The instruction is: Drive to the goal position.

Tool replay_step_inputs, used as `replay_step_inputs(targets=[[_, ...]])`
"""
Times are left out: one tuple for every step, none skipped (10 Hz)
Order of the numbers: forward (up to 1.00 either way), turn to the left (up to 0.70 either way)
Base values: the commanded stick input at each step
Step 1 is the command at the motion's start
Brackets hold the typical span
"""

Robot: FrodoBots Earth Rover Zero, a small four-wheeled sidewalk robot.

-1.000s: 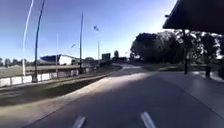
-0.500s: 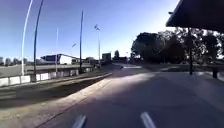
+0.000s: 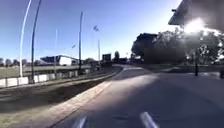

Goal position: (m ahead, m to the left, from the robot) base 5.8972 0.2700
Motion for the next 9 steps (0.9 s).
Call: replay_step_inputs(targets=[[0.98, -0.08], [0.99, -0.39], [0.98, -0.39], [0.99, -0.39], [0.99, -0.39], [0.99, -0.39], [0.99, -0.39], [0.99, -0.39], [0.99, -0.39]])
